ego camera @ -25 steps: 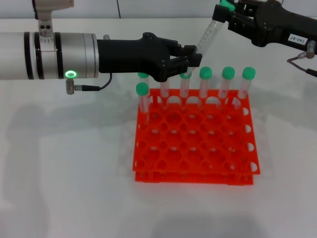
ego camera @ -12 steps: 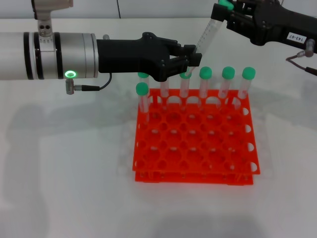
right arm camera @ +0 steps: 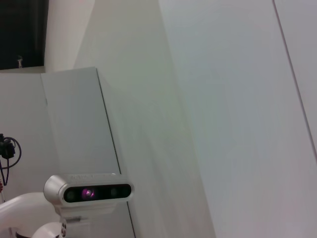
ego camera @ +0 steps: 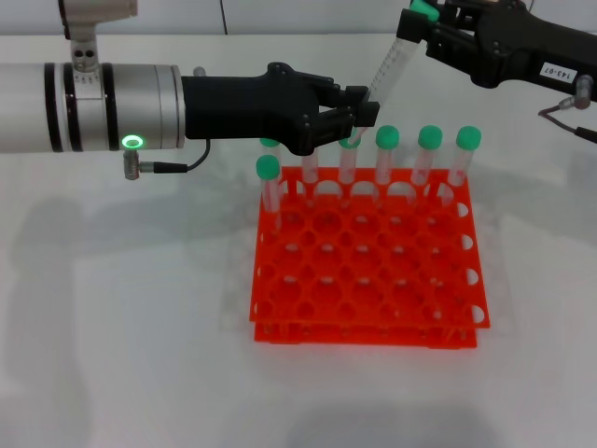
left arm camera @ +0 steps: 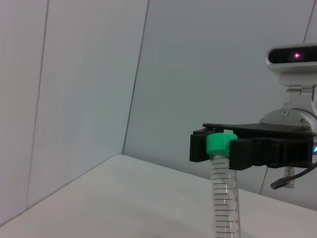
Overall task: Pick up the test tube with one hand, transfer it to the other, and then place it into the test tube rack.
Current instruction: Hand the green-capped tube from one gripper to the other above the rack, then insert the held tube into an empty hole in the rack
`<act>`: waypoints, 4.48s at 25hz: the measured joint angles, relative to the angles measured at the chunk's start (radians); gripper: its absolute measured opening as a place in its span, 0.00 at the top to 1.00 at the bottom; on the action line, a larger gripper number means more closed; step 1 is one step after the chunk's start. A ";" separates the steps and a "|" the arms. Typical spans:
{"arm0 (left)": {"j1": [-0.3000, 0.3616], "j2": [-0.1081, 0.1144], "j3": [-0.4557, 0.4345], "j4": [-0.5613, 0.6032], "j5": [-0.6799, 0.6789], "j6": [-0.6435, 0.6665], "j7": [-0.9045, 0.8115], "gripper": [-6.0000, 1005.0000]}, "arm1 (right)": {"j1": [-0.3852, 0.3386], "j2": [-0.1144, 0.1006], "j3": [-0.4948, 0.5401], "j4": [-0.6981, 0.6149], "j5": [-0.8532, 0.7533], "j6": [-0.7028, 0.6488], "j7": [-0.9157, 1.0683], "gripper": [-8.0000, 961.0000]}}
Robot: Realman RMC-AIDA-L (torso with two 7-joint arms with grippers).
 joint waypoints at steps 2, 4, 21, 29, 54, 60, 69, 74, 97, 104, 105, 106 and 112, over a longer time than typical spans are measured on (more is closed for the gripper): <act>0.000 0.000 0.001 -0.001 0.000 0.000 0.001 0.80 | 0.000 0.000 -0.001 -0.001 0.000 -0.001 0.000 0.71; 0.000 0.000 0.001 -0.002 0.001 0.001 0.001 0.80 | 0.000 0.000 -0.003 -0.001 -0.001 -0.001 0.000 0.71; -0.007 0.000 0.029 -0.004 0.003 0.010 -0.008 0.82 | 0.001 -0.002 -0.011 -0.005 0.005 0.000 0.000 0.71; -0.006 0.000 0.025 -0.003 0.002 0.035 -0.020 0.81 | 0.000 -0.001 -0.011 -0.005 0.006 0.002 0.000 0.71; 0.097 0.005 0.022 0.190 0.003 0.074 -0.182 0.12 | -0.007 0.002 -0.011 -0.005 0.006 0.002 0.001 0.72; 0.169 0.011 -0.007 0.368 0.000 0.118 -0.321 0.11 | -0.009 0.000 -0.004 -0.004 0.006 0.002 0.000 0.72; 0.252 0.054 -0.087 0.547 0.021 0.241 -0.524 0.11 | -0.028 -0.001 -0.003 -0.005 0.015 0.000 0.000 0.72; 0.340 0.085 -0.088 0.647 0.082 0.282 -0.602 0.11 | -0.036 0.002 -0.010 -0.006 0.040 -0.009 -0.011 0.72; 0.475 0.081 -0.148 0.706 0.320 0.390 -0.440 0.12 | -0.077 0.009 -0.288 0.017 0.263 0.030 -0.099 0.72; 0.470 0.074 -0.145 0.674 0.323 0.392 -0.393 0.12 | -0.074 0.009 -0.444 0.017 0.378 0.126 -0.178 0.72; 0.469 0.075 -0.145 0.669 0.324 0.392 -0.388 0.12 | -0.073 0.010 -0.466 0.017 0.400 0.142 -0.196 0.72; 0.468 0.076 -0.145 0.665 0.324 0.392 -0.384 0.12 | -0.073 0.010 -0.497 0.016 0.430 0.166 -0.221 0.72; 0.462 0.077 -0.141 0.657 0.324 0.395 -0.377 0.12 | -0.064 0.011 -0.595 0.012 0.520 0.271 -0.299 0.72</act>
